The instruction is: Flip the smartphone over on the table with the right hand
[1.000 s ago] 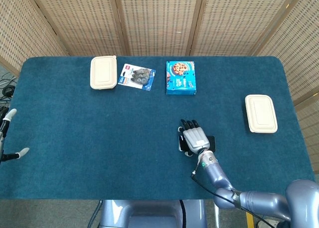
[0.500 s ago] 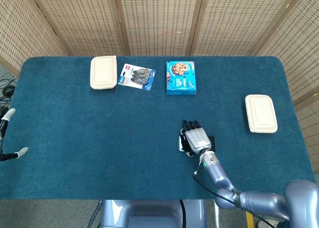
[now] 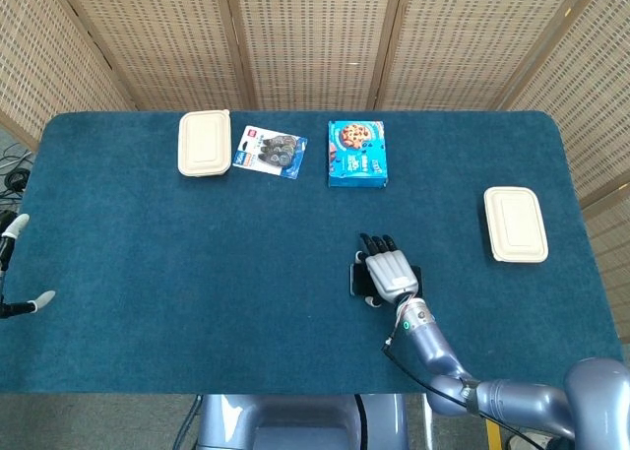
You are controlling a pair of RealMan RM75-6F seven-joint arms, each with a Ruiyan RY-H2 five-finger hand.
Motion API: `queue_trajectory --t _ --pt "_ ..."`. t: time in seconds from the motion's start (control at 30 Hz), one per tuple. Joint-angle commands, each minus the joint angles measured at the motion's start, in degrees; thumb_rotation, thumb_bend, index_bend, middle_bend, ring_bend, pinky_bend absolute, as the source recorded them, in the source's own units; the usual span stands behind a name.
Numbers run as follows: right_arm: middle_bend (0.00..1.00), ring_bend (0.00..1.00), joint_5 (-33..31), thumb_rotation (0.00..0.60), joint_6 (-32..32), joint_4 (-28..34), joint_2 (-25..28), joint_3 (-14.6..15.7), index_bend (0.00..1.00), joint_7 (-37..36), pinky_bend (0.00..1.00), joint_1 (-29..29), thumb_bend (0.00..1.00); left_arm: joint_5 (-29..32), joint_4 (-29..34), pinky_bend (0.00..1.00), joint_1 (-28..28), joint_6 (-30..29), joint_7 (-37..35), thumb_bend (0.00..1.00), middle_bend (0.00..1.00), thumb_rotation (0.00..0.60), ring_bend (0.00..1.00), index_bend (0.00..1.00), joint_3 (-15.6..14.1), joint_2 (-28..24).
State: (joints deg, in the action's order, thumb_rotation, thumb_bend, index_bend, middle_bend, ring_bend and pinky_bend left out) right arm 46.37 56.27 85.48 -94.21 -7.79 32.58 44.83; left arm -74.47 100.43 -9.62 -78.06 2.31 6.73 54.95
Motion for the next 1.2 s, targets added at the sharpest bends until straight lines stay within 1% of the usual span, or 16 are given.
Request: queue_trajectory --t 0.03,0.17,0.23,0.5,0.67,0.8,0.9,1.0,1.03,1.1,1.17,1.2 --pt "0.0 0.0 1.4 0.6 0.0 2.6 1.7 -1.3 0.53 -2.6 0.0 -0.5 0.45 0.0 0.0 0.0 0.0 0.1 0.0 0.0 0.0 0.6 0.0 0.0 0.0 0.0" --pt "0.0 0.0 3.8 0.6 0.0 6.7 4.5 -2.9 0.53 -6.0 0.0 -1.0 0.45 -0.1 0.1 0.0 0.0 0.1 -0.3 0.0 0.0 0.6 0.0 0.0 -0.1 -0.2" --pt "0.0 0.0 6.1 0.6 0.2 8.6 6.0 -3.4 0.53 -8.6 0.0 -1.6 0.45 -0.2 0.2 0.0 0.0 0.1 -0.4 0.0 0.0 0.6 0.0 0.0 -0.1 -0.2" --pt "0.0 0.0 14.6 0.6 -0.5 11.8 9.6 -4.1 0.53 -19.7 0.0 -3.8 0.45 -0.2 0.3 0.0 -0.1 0.4 -0.4 0.0 0.0 0.6 0.0 0.0 -0.2 -0.3" --pt "0.0 0.0 19.5 0.6 1.2 11.9 11.3 -4.2 0.53 -26.3 0.0 -5.9 0.45 -0.3 0.5 0.0 -0.1 0.3 -0.3 0.0 0.0 0.6 0.0 0.0 -0.3 -0.4" --pt "0.0 0.0 22.0 0.6 3.0 11.0 12.3 -4.2 0.53 -31.5 0.0 -7.8 0.45 -0.3 0.5 0.0 -0.1 0.4 -0.3 0.0 0.0 0.6 0.0 0.0 -0.3 -0.4" --pt "0.0 0.0 23.8 0.6 3.5 9.6 13.1 -3.6 0.53 -36.1 0.0 -9.3 0.45 -0.3 0.6 0.0 -0.2 0.4 -0.1 0.0 0.0 0.6 0.0 0.0 -0.3 -0.3" --pt "0.0 0.0 25.9 0.6 3.8 7.2 13.5 -2.2 0.53 -39.9 0.0 -10.6 0.45 -0.3 0.8 0.0 -0.2 0.4 0.3 0.0 0.0 0.6 0.0 0.0 -0.4 -0.3" --pt "0.0 0.0 26.9 0.6 4.0 6.1 13.5 -1.6 0.51 -41.5 0.0 -11.2 0.45 -0.3 0.8 0.0 -0.2 0.4 0.4 0.0 0.0 0.6 0.0 0.0 -0.4 -0.2" --pt "0.0 0.0 28.8 0.6 4.6 4.2 13.7 -0.5 0.42 -44.5 0.0 -12.2 0.45 -0.3 0.9 0.0 -0.2 0.4 0.5 0.0 0.0 0.6 0.0 0.0 -0.4 -0.2" --pt "0.0 0.0 30.6 0.6 5.5 2.3 14.0 0.4 0.26 -47.2 0.0 -13.2 0.44 -0.2 1.0 0.0 -0.1 0.2 0.6 0.0 0.0 0.6 0.0 0.0 -0.4 -0.2" --pt "0.0 0.0 31.1 0.6 5.8 1.5 14.1 0.7 0.23 -48.1 0.0 -13.6 0.44 -0.3 1.0 0.0 -0.1 0.2 0.6 0.0 0.0 0.6 0.0 0.0 -0.4 -0.2"
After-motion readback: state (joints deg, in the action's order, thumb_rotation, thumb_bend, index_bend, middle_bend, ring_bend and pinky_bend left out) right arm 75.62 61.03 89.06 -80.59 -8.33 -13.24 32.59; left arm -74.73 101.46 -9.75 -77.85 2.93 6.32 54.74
